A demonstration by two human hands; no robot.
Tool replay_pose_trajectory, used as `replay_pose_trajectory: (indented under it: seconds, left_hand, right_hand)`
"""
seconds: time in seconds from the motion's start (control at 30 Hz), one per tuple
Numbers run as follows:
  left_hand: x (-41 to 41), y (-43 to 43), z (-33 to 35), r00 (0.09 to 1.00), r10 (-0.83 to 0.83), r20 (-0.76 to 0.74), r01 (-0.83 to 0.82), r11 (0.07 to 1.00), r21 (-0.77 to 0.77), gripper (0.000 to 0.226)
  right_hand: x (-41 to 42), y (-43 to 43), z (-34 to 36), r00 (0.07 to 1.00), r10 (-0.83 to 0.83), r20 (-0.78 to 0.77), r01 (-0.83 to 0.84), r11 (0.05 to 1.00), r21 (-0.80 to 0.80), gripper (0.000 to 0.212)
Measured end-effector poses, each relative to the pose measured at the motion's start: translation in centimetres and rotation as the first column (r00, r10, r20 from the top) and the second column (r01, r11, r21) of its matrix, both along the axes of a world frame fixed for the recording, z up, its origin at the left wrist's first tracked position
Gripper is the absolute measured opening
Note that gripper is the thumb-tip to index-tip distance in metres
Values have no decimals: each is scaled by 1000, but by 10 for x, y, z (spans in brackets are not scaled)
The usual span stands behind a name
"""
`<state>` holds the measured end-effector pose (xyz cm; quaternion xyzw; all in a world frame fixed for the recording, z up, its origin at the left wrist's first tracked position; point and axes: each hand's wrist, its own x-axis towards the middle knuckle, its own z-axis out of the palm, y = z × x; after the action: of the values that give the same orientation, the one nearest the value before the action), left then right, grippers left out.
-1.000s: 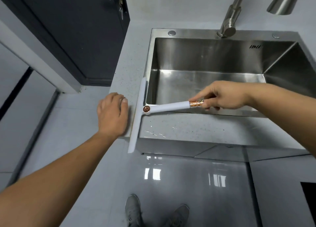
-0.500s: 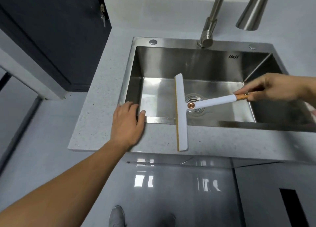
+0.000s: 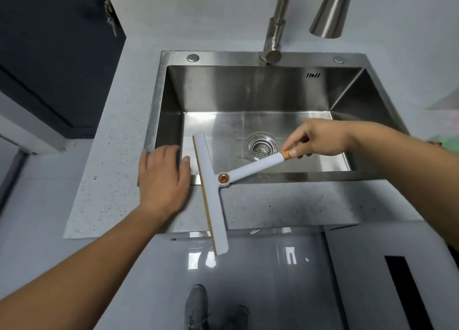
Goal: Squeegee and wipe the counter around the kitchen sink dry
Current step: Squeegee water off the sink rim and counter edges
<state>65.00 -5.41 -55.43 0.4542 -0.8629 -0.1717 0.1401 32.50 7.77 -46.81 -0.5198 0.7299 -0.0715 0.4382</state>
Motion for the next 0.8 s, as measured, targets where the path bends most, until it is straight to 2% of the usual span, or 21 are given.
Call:
replay_pose_trajectory:
  seconds: [0.1,0.23,0.43,0.53,0.63,0.8]
  left_hand:
    - [-17,1,-1,998,-55,-4,55,998,40,50]
    - [-36,10,-10,995,-92,24,90,992,91,49]
    - [-63,21,-9,990,-132,44,125,982,139,56]
    - [-65,26,-9,992,-124,31,118,979,167,56]
    - [-64,27,-11,994,-103,30,95,977,193,53]
    - [-63,29,-11,994,-106,20,101,976,192,55]
  right_hand:
    - [-22,9,4,998,-38,-51,39,999,9,21]
    - [-60,28,23,988,-58,-142,64,997,33,18]
    - [-117,61,57,947,-205,-249,212,977,4,29]
    - [-115,67,66,945,-250,-213,251,968,-25,26]
    - [-85,58,62,966,-218,-141,222,975,10,18]
    - [-56,52,42,977,-151,-150,163,984,67,14]
